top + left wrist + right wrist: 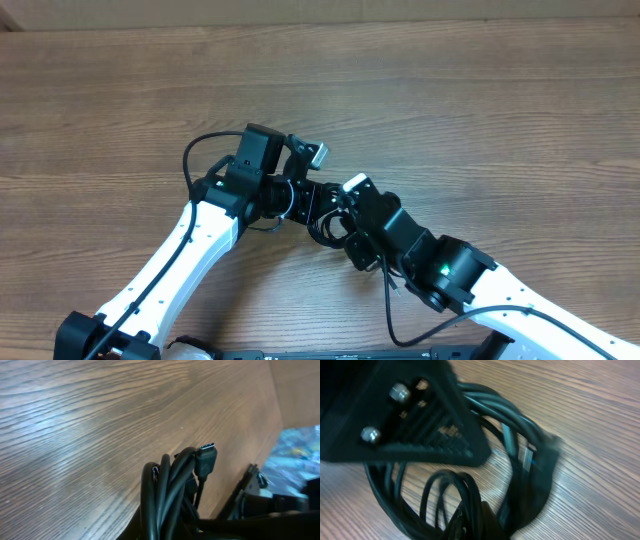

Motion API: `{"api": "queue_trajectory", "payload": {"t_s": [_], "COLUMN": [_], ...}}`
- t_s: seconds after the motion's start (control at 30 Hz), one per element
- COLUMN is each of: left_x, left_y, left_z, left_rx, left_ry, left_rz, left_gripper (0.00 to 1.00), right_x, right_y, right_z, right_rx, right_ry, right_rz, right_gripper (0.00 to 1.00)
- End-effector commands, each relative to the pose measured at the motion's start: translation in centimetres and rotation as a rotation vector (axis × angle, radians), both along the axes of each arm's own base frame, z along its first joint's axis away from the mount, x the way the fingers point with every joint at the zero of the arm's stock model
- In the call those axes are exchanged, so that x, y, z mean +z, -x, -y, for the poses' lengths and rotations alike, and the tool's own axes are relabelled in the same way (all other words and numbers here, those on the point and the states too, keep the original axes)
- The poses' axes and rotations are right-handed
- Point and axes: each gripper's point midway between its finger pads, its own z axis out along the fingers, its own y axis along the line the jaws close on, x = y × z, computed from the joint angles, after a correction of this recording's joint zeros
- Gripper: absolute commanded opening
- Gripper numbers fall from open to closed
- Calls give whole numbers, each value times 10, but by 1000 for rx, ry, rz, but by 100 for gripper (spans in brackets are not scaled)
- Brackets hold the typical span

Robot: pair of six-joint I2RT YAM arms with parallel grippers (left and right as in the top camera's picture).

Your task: Untangle cables

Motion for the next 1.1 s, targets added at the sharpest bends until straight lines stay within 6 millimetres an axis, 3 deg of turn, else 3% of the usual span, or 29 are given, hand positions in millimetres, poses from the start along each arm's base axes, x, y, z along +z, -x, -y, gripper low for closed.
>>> {"api": "queue_trajectory", "payload": {"t_s": [0.0,0.33,0.63,0.7,0.77,0.87,0.97,1.07], "left_x": [10,15,15,14,12,8,7,7], "left_y": [11,1,1,0,-2,-6,-8,-9], "left_z": [11,14,14,13,11,7,6,6], "left_rx": [-67,66,161,179,204,261,295,299], "left_ry": [91,131,147,143,134,114,109,111], "left_rz": [-27,-135,-248,-259,-267,-287,-308,-310], "left_gripper": [4,4,4,4,4,4,4,4], "right_x": [-5,-15,-1,8,22,51,80,108], "right_y": [1,-1,-2,-1,-1,2,8,20], "right_z": [-8,-10,-11,-11,-10,-6,1,14], "right_rx": [26,-39,-89,-96,-107,-122,-128,-121], "right_ry": [-15,-44,-114,-138,-172,-239,-302,-361], "right_rz": [-21,-81,-87,-78,-69,-44,-14,28], "right_gripper": [4,5,36,42,64,76,99,100]}}
